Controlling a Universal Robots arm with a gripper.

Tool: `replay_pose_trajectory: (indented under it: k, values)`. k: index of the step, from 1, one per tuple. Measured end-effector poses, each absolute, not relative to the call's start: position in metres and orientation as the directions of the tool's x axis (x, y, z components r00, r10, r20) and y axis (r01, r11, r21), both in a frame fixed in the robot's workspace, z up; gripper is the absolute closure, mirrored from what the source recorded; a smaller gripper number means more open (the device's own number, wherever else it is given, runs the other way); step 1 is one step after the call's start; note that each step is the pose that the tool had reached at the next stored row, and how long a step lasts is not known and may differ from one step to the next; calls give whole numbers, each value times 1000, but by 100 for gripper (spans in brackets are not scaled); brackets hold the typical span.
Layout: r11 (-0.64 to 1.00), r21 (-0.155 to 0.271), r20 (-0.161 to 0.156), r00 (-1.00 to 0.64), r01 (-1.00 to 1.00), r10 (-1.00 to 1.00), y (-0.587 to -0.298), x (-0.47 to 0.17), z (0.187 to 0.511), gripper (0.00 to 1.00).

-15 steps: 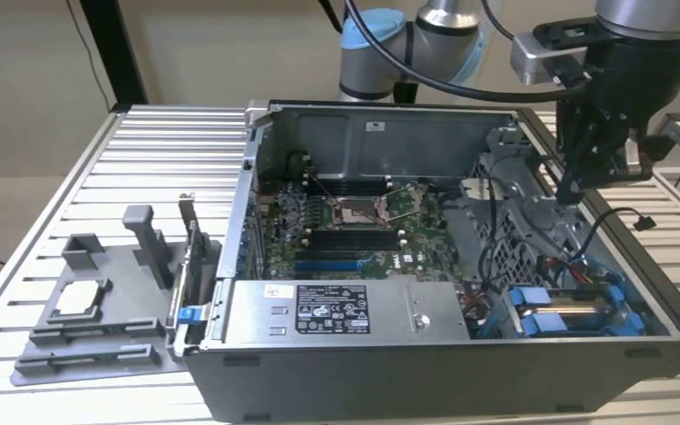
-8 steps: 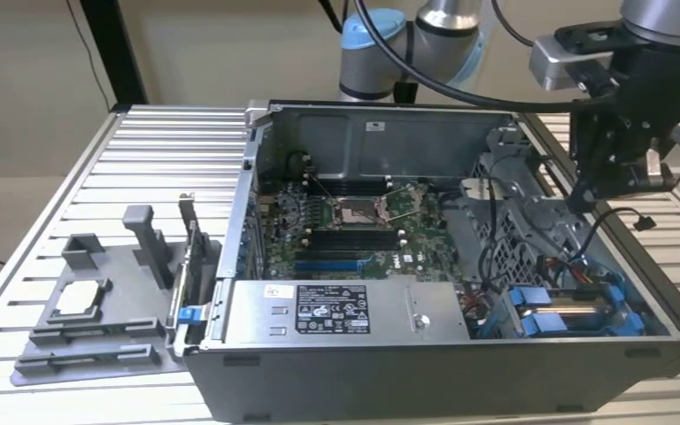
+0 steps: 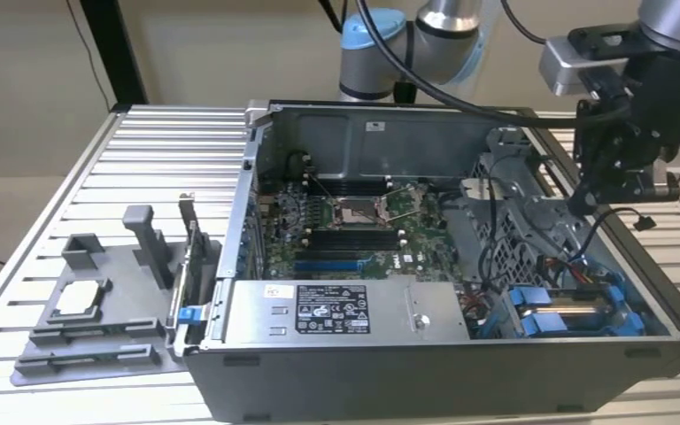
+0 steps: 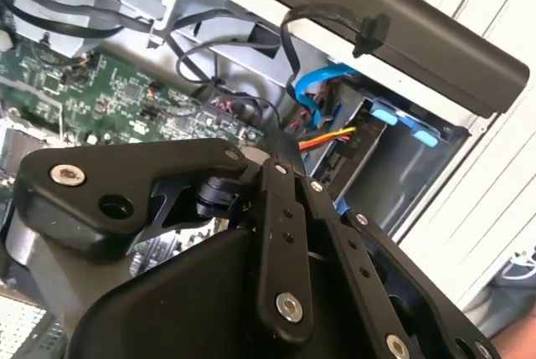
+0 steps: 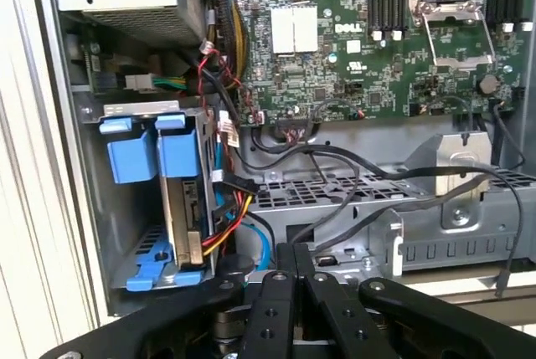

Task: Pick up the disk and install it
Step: 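Insert the first disk wire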

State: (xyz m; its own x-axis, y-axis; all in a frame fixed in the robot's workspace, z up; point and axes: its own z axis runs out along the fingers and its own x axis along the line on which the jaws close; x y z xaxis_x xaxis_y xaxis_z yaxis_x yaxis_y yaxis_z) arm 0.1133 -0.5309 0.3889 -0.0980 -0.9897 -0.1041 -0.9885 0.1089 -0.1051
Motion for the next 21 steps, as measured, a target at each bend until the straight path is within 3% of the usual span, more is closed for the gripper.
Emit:
replay_pose_trajectory:
  k: [10, 21]
  values:
    - [110, -79, -109, -101, -991, -989, -546, 122, 397, 100]
    - [110, -78, -109, -101, -991, -989, -546, 122, 397, 100]
